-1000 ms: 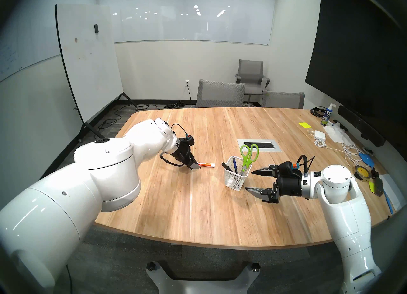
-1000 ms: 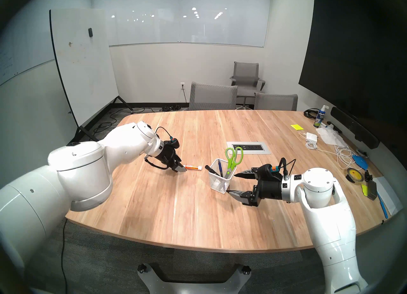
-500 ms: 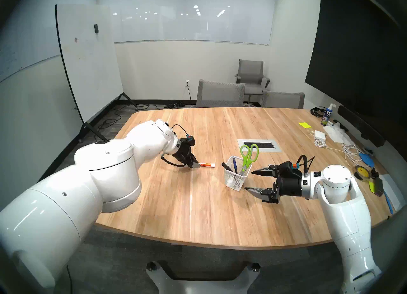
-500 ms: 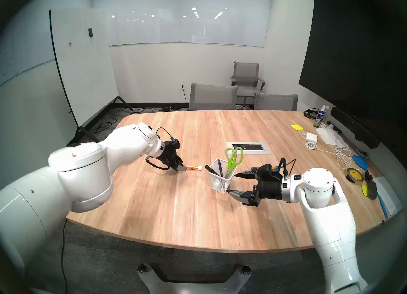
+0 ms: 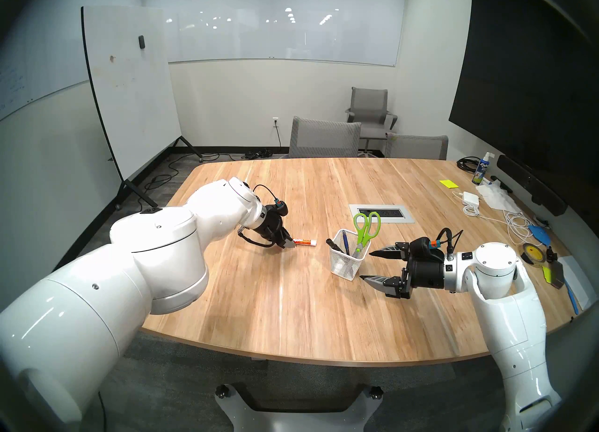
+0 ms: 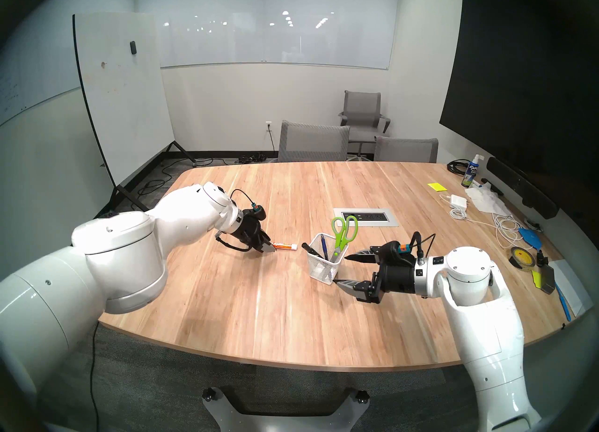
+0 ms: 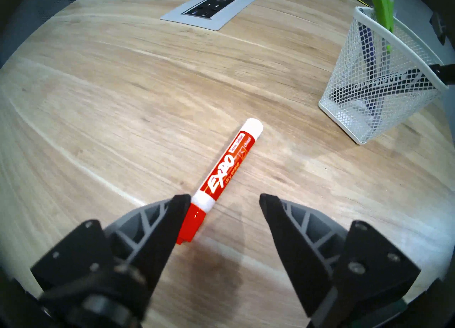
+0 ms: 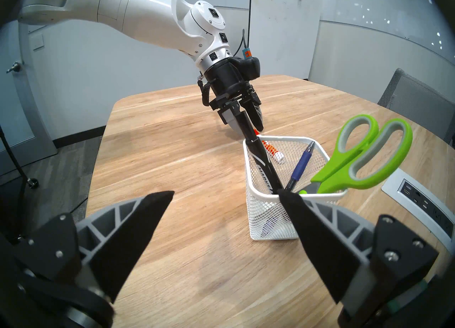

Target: Place the pen, the marker, and the scissors into the pen holder

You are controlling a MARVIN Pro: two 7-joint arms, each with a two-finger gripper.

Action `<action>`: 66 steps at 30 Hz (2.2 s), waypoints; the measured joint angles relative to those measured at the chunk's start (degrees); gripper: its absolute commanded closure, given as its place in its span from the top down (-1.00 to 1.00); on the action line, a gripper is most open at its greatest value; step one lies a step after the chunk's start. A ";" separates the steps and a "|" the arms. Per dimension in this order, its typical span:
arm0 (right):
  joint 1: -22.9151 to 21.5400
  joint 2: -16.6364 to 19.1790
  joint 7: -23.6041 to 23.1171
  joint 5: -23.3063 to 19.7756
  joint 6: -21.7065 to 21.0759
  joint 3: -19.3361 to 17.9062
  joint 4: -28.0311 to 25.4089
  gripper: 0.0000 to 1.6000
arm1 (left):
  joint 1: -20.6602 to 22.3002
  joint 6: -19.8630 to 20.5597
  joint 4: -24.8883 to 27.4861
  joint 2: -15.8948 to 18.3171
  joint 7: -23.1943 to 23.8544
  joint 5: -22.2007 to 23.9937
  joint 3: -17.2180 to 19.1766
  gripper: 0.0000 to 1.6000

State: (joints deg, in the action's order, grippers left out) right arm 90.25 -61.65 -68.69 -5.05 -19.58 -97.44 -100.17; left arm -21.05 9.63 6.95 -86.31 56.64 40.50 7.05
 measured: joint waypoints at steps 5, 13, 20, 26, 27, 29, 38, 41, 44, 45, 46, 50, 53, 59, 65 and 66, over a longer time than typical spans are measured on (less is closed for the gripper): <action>0.00 -0.01 -0.01 0.01 0.00 0.00 0.00 1.00 | -0.22 -0.13 0.00 0.00 0.01 0.02 0.15 0.64; 0.00 -0.03 -0.03 0.03 0.00 -0.01 0.00 1.00 | -0.57 -0.38 -0.03 0.02 -0.13 0.03 0.35 0.79; 0.00 -0.04 -0.05 0.04 0.00 -0.02 0.01 1.00 | -0.89 -0.54 -0.04 0.02 -0.66 0.05 0.54 0.52; 0.00 -0.05 -0.07 0.05 0.00 -0.03 0.01 1.00 | -1.17 -0.61 -0.04 0.01 -1.06 0.05 0.65 0.32; 0.00 -0.06 -0.07 0.06 0.00 -0.03 0.01 1.00 | -1.22 -0.62 -0.03 0.00 -1.08 0.05 0.68 0.29; -0.01 -0.06 -0.07 0.06 0.00 -0.03 0.01 1.00 | -1.28 -0.62 -0.01 -0.02 -1.09 0.05 0.71 0.27; -0.02 -0.07 -0.08 0.08 0.00 -0.04 0.01 1.00 | -1.55 -0.56 0.11 -0.16 -0.47 -0.05 0.69 0.15; -0.02 -0.08 -0.09 0.08 0.00 -0.04 0.01 1.00 | -1.75 -0.45 0.17 -0.27 -0.07 -0.19 0.47 0.07; -0.02 -0.09 -0.09 0.09 0.00 -0.04 0.01 1.00 | -1.96 -0.28 0.25 -0.41 0.20 -0.37 0.11 0.06; -0.02 -0.09 -0.09 0.09 0.00 -0.04 0.01 1.00 | -2.05 -0.20 0.29 -0.48 0.28 -0.49 -0.06 0.06; -0.02 -0.09 -0.10 0.09 0.00 -0.04 0.01 1.00 | -2.08 -0.11 0.33 -0.56 0.35 -0.62 -0.25 0.06; -0.02 -0.10 -0.11 0.10 0.00 -0.05 0.02 1.00 | -1.86 0.19 0.50 -0.81 0.58 -1.19 -0.91 0.06; -0.02 -0.10 -0.12 0.11 0.00 -0.05 0.02 1.00 | -1.70 0.30 0.61 -1.01 0.73 -1.68 -1.33 -0.02; -0.02 -0.11 -0.13 0.12 0.00 -0.06 0.02 1.00 | -1.54 0.35 0.84 -1.32 1.15 -2.13 -1.86 -1.00; -0.02 -0.12 -0.14 0.13 0.00 -0.06 0.02 1.00 | -1.35 0.34 1.08 -1.68 1.65 -2.56 -2.32 -1.00; -0.02 -0.12 -0.14 0.13 0.00 -0.07 0.02 1.00 | -1.34 0.30 1.17 -1.72 1.77 -2.59 -2.34 -1.00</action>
State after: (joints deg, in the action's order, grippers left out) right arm 90.23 -61.78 -68.84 -4.92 -19.58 -97.51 -100.15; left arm -22.40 9.93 8.11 -88.03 58.41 37.91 4.71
